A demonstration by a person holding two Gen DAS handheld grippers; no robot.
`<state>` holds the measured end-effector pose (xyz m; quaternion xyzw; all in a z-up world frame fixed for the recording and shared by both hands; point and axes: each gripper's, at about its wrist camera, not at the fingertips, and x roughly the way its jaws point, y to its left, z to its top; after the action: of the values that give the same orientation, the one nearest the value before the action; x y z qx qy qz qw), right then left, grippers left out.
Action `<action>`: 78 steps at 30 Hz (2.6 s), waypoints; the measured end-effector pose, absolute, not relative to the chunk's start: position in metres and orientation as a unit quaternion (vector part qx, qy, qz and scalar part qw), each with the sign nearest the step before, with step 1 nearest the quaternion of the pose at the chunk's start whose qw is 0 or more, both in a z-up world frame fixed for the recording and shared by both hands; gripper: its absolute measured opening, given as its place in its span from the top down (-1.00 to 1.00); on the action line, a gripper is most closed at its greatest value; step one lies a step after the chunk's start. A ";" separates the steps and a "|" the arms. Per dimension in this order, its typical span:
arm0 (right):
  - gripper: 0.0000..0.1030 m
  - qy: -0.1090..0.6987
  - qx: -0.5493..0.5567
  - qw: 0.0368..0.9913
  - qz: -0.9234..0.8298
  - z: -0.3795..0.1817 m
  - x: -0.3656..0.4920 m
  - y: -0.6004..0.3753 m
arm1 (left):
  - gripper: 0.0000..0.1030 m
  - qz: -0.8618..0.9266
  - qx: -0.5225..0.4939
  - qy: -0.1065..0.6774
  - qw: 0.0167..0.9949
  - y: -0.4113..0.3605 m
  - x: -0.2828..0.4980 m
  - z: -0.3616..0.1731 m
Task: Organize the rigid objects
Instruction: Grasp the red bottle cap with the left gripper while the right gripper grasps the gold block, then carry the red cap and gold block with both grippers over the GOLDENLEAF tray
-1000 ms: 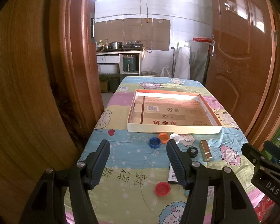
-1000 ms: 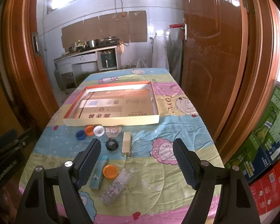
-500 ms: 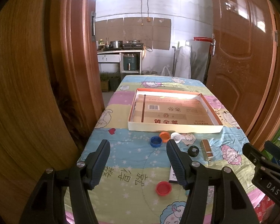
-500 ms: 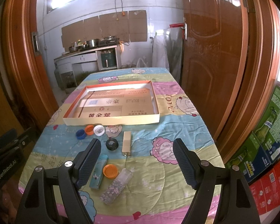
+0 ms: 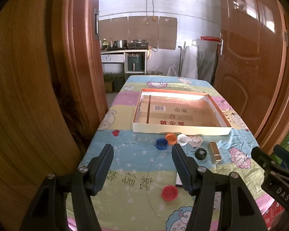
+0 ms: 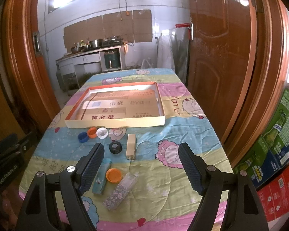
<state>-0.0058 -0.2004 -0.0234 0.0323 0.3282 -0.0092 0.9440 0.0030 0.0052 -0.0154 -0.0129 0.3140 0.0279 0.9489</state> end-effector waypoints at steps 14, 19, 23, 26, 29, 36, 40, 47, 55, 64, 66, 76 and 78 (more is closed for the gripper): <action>-0.56 0.359 0.034 0.932 -0.020 -0.047 0.010 -0.210 | -0.23 0.005 -0.007 0.366 0.931 0.007 0.020 -0.061; -0.56 0.380 0.037 0.924 -0.022 -0.065 0.021 -0.214 | -0.23 -0.039 -0.008 0.395 0.918 -0.002 0.015 -0.088; -0.56 0.393 0.040 0.918 -0.022 -0.076 0.029 -0.216 | -0.23 -0.068 0.002 0.407 0.911 -0.015 0.007 -0.104; -0.56 0.400 0.042 0.915 -0.021 -0.082 0.033 -0.218 | -0.23 -0.085 0.006 0.410 0.908 -0.021 0.006 -0.111; -0.56 0.407 0.047 0.912 -0.015 -0.087 0.037 -0.218 | -0.17 -0.084 0.013 0.416 0.905 -0.026 0.012 -0.118; -0.56 0.418 0.055 0.907 -0.005 -0.096 0.046 -0.216 | 0.41 -0.078 0.009 0.417 0.905 -0.016 0.024 -0.124; -0.56 0.414 0.044 0.909 0.009 -0.098 0.068 -0.206 | 0.41 -0.085 -0.002 0.416 0.905 -0.009 0.028 -0.123; 0.27 0.445 0.001 0.895 0.029 -0.115 0.103 -0.182 | 0.41 -0.076 0.005 0.415 0.906 -0.006 0.033 -0.120; 0.63 0.460 0.000 0.887 0.041 -0.126 0.112 -0.179 | 0.41 -0.076 -0.010 0.414 0.907 0.003 0.045 -0.114; 0.64 0.454 0.012 0.889 0.052 -0.120 0.107 -0.184 | 0.42 -0.073 -0.024 0.413 0.907 0.009 0.055 -0.109; 0.64 0.450 0.013 0.891 0.054 -0.116 0.105 -0.184 | 0.42 -0.072 -0.025 0.411 0.909 0.009 0.057 -0.106; 0.65 0.427 0.013 0.902 0.059 -0.096 0.099 -0.187 | 0.42 -0.066 -0.018 0.395 0.916 0.004 0.069 -0.087; 0.65 0.419 0.009 0.906 0.060 -0.090 0.098 -0.186 | 0.42 -0.065 -0.015 0.391 0.918 0.001 0.074 -0.081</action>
<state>0.0983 -0.1865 -0.0895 0.0094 0.4186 0.0600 0.9061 0.0736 0.0013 -0.0811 -0.0154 0.3906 -0.0647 0.9182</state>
